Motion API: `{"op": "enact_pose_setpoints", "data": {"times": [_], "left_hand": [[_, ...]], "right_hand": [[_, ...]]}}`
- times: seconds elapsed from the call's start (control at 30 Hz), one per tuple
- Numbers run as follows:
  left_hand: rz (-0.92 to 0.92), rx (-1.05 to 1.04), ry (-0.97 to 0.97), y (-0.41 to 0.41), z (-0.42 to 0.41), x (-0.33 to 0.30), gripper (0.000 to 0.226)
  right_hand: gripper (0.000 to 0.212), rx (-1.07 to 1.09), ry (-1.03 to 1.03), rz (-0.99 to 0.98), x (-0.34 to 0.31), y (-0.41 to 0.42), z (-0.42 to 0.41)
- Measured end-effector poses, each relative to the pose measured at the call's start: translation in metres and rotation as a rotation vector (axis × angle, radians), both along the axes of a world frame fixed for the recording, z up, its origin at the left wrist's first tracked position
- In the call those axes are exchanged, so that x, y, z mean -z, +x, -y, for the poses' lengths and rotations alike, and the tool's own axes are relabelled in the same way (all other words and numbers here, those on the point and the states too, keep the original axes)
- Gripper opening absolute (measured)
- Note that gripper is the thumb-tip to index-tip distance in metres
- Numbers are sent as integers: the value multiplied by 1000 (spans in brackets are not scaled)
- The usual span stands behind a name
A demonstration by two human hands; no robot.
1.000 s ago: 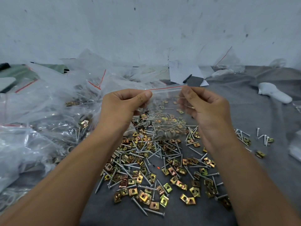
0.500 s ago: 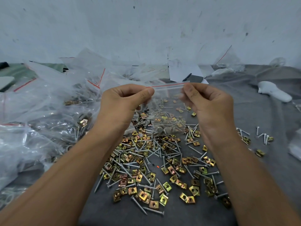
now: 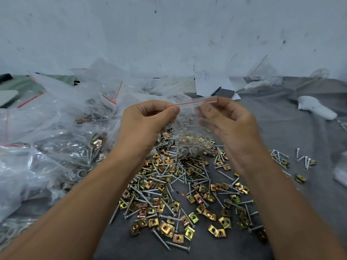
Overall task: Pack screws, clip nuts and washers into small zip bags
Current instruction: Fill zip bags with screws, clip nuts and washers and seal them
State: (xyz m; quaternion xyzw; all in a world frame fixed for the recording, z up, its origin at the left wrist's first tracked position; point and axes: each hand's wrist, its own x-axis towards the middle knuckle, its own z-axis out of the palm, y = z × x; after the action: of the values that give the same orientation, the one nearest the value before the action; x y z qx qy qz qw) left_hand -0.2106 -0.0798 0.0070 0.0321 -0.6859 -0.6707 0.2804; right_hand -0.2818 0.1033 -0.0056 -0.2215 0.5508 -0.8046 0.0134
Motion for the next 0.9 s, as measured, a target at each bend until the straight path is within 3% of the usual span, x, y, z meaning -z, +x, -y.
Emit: {"op": "enact_pose_setpoints", "data": {"times": [0.27,0.9], "left_hand": [[-18,19,-27,2,-8,-3,15],[-65,44,-56,2,-9,-2,8]], "right_hand": [[39,-96,101,0,4,-1,-2],[43,-90,83,-69,3,1,2]]}}
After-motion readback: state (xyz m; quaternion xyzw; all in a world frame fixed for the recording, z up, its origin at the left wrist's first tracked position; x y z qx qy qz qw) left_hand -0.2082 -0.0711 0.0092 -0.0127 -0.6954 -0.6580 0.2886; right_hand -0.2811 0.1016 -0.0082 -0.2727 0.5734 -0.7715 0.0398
